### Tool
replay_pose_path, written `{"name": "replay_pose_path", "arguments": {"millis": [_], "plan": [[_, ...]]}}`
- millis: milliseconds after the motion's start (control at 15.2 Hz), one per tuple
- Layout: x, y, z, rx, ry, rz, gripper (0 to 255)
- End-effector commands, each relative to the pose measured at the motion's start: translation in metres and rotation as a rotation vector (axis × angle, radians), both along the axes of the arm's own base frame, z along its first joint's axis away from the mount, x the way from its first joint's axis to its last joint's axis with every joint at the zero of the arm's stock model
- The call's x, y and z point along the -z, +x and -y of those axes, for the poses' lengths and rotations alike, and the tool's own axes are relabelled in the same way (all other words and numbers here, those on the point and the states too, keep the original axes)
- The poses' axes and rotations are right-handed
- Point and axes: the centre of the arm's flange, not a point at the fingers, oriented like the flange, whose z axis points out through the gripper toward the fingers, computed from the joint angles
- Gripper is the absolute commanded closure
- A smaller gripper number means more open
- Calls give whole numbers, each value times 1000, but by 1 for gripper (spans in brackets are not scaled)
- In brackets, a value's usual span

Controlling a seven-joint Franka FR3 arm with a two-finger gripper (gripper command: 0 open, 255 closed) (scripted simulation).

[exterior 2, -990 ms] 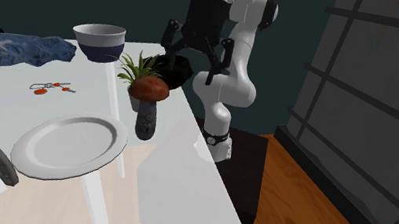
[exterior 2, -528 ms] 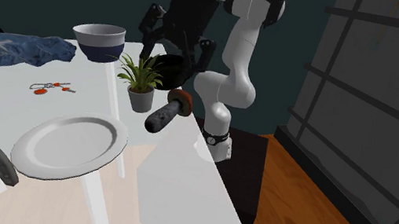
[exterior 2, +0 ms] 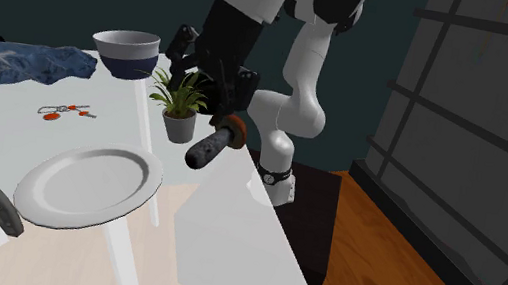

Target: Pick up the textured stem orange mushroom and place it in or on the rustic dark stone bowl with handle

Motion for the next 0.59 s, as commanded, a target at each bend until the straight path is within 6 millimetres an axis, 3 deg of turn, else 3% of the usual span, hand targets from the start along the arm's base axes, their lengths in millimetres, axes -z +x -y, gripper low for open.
{"name": "replay_pose_path", "arguments": {"millis": [0, 330, 396, 528], "plan": [[1, 0, 0, 0, 0, 0, 0], [1, 0, 0, 0, 0, 0, 0], [1, 0, 0, 0, 0, 0, 255], [1, 0, 0, 0, 0, 0, 255]]}}
